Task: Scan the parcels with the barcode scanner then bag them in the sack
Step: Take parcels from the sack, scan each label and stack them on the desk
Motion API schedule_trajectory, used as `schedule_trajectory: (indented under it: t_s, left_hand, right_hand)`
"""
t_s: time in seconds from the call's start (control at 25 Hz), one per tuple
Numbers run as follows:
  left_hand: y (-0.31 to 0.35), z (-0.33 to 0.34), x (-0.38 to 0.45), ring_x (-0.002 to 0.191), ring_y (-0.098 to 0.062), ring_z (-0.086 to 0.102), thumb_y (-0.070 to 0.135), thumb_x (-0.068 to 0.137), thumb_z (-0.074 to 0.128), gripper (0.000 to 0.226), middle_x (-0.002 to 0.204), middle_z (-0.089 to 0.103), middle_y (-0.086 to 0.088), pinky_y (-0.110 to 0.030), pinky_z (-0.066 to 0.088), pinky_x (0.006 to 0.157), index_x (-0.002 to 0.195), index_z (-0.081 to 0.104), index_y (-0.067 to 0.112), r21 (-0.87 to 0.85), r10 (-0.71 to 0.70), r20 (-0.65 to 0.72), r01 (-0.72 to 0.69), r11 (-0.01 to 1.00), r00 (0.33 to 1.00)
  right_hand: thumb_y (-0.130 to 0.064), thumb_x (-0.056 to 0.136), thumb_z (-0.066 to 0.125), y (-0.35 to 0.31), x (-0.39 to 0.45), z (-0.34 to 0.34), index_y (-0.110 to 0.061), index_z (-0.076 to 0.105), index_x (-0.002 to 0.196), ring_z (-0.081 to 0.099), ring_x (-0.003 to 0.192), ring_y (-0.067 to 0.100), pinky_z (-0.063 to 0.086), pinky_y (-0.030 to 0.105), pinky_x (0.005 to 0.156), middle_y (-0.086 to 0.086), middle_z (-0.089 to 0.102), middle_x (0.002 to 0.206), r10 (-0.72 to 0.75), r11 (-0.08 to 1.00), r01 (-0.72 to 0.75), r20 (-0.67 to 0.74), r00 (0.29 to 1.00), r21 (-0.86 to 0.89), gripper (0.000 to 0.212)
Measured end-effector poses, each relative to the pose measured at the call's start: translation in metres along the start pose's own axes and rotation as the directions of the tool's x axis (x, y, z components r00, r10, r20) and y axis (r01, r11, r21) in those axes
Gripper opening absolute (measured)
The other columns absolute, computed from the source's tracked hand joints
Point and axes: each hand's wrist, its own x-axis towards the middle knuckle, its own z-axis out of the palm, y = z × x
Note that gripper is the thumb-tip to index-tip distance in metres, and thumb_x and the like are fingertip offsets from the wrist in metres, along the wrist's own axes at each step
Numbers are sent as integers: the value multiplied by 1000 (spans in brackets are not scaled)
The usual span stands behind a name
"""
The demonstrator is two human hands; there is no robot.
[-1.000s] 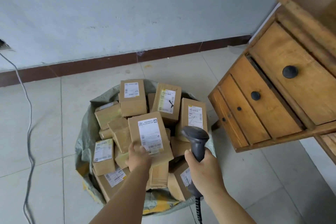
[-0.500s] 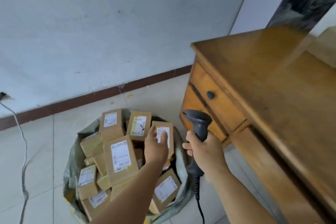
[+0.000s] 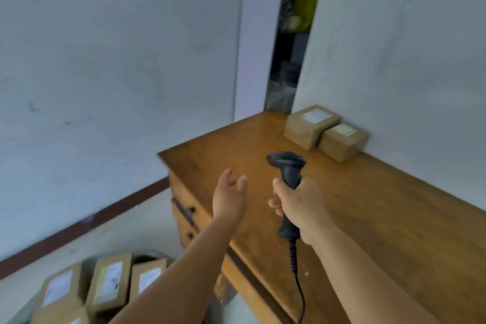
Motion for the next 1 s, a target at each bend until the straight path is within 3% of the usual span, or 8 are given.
schedule_trajectory:
  t_s: [0.12,0.24,0.4,0.52,0.76,1.0]
  left_hand:
    - [30,48,22,98,-9,50,40,97,48,53,139,50,2,-24,42,73,147,33,28,55,55,94,-60,997,994]
    - [51,101,56,102,-12,53,39,97,49,54,141,49,1,-23,43,72,147,32,28,110,104,222,-130,985,969]
    - [69,167,118,123,-21,50,40,96,50,57,145,44,-1,-31,44,92,148,31,27,177,114,419,-204,963,901]
    - [77,213,159,134,-22,41,40,96,51,60,150,38,-3,-36,39,107,150,29,23,248,138,544,-316,916,828]
    - [76,313,206,142,-26,27,40,97,47,65,156,26,-7,-41,30,114,152,21,18,397,138,726,-574,717,674]
    - [81,383,239,133,-33,31,45,95,41,67,149,29,-18,-42,34,108,147,25,6,592,80,697,-635,497,712]
  right_hand:
    - [-26,92,56,-12,26,-41,0,61,99,61,45,1,52,32,66,17,73,88,4,1000,-5,-114,993,-10,28]
    - [-27,91,56,-22,62,-69,-1,61,99,61,49,3,51,30,65,17,73,91,52,999,-49,-220,974,19,28]
    - [-27,91,56,-36,125,-92,-7,60,100,61,54,8,50,27,61,12,73,88,122,992,-103,-333,935,77,23]
    - [-27,91,56,-47,167,-114,-9,60,98,61,60,16,54,32,68,9,73,77,150,988,-126,-411,899,86,20]
    - [-24,90,58,-41,224,-155,-5,60,99,59,58,20,53,34,65,13,73,75,212,977,-177,-500,840,118,21]
    - [-26,91,57,-14,253,-175,-8,59,98,60,61,17,53,32,67,7,72,70,286,958,-249,-507,813,142,20]
